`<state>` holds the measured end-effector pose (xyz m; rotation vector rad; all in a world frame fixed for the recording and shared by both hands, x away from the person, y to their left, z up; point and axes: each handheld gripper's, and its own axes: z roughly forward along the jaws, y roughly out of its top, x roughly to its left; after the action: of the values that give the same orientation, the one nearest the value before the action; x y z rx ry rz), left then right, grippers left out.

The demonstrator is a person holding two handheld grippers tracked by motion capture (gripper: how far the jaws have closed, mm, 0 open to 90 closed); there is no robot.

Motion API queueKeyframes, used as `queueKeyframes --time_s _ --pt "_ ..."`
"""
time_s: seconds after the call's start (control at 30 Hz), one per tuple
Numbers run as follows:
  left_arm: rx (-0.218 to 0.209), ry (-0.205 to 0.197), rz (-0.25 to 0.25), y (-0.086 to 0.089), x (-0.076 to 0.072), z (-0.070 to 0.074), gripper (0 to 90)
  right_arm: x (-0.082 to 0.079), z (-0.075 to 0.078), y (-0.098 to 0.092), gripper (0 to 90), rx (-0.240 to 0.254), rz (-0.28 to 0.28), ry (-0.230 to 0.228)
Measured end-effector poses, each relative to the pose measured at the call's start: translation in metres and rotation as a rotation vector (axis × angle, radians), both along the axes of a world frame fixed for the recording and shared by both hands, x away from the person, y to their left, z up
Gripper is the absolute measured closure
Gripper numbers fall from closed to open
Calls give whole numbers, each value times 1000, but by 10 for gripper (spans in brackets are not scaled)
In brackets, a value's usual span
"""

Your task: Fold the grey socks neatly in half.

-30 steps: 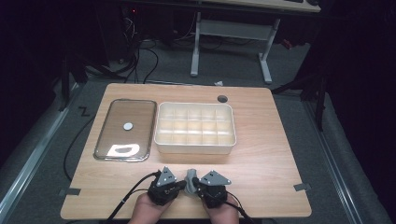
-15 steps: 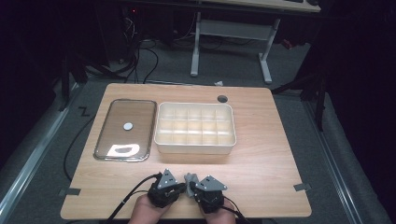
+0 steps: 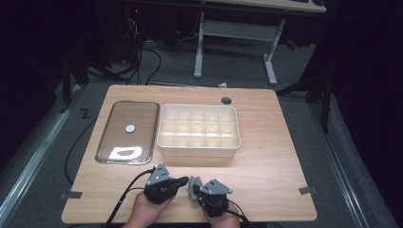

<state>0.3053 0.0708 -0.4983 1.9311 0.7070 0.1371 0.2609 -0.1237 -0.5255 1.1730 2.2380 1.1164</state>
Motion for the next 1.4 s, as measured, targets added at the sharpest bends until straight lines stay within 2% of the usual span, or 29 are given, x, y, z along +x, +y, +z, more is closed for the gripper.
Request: queueKeyframes --time_s 0.1,0.2,0.23,0.3,0.33,0.37,0.47,0.53,0.63,0.73,0.77,0.83,0.9,1.0,1.13,1.4 --pt "3 9 -27 -19 2 8 899 0 0 -1 900 8 2 2" --pt "47 3 -35 -34 4 8 896 1 -1 -2 900 11 8 3" --pt "56 13 -34 -36 6 4 896 1 -1 -2 900 13 10 0" --pt "66 63 -22 -35 13 -8 899 0 -2 -2 900 17 9 -7" --pt "66 63 -22 -35 13 -8 900 0 -2 -2 900 17 9 -7" --pt "85 81 6 -32 16 -16 900 0 -2 -3 900 19 11 -8" --pt "93 89 11 -29 20 -22 900 0 -3 -3 900 30 11 -11" --pt "92 76 15 -28 21 -25 900 -1 -4 -4 900 36 8 -18" --pt "68 67 18 -26 20 -29 900 -3 -4 -3 900 42 -4 -28" --pt "67 50 22 -27 18 -30 900 -3 -1 -5 900 43 3 -15" --pt "64 51 23 -26 18 -30 900 -5 3 -6 900 49 18 -20" --pt "56 47 23 -26 18 -31 900 -17 15 -8 900 81 51 -59" --pt "49 40 25 -26 17 -33 900 -22 17 -6 900 70 70 -51" --pt "48 37 23 -26 17 -33 900 -25 9 -4 900 16 65 -30" --pt "58 20 23 -26 16 -33 900 -22 0 -5 900 18 52 2" --pt "89 -24 31 -30 11 -34 900 -24 -5 -6 900 23 53 -15"
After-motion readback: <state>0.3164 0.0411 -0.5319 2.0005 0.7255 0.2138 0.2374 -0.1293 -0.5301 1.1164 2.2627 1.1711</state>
